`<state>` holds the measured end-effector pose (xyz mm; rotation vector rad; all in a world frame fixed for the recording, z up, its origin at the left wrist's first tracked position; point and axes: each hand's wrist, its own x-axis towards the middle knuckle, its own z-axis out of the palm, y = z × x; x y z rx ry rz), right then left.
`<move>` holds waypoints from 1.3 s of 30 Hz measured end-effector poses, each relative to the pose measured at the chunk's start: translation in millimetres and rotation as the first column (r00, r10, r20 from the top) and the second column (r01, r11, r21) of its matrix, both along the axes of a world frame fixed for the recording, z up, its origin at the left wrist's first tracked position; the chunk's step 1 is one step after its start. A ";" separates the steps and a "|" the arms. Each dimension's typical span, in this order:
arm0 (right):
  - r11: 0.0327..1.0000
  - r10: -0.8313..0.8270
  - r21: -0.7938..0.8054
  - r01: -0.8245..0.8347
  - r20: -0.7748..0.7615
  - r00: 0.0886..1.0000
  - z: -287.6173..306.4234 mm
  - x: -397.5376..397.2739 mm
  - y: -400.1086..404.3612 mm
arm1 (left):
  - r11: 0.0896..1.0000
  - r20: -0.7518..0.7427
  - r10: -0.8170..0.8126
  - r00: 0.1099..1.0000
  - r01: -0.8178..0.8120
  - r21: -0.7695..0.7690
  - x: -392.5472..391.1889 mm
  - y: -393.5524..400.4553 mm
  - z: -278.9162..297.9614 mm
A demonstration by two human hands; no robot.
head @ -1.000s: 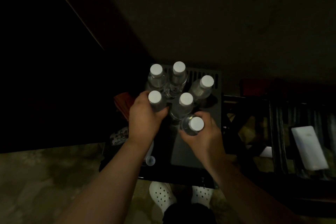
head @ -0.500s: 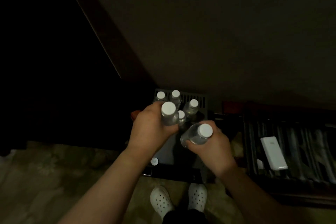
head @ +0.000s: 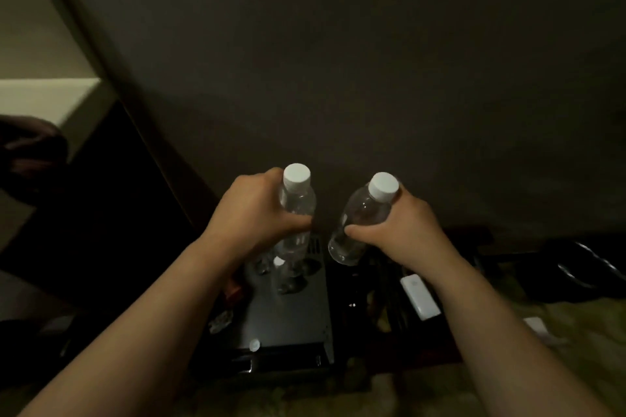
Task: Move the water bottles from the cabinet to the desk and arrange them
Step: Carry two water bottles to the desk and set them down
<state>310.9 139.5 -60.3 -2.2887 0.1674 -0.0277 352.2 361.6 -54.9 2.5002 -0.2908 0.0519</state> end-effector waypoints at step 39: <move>0.608 -0.764 -0.100 0.788 0.196 0.614 153.1 -473.6 -575.6 | 0.363 0.127 -0.918 0.376 0.924 -0.117 -299.8 -721.9 137.5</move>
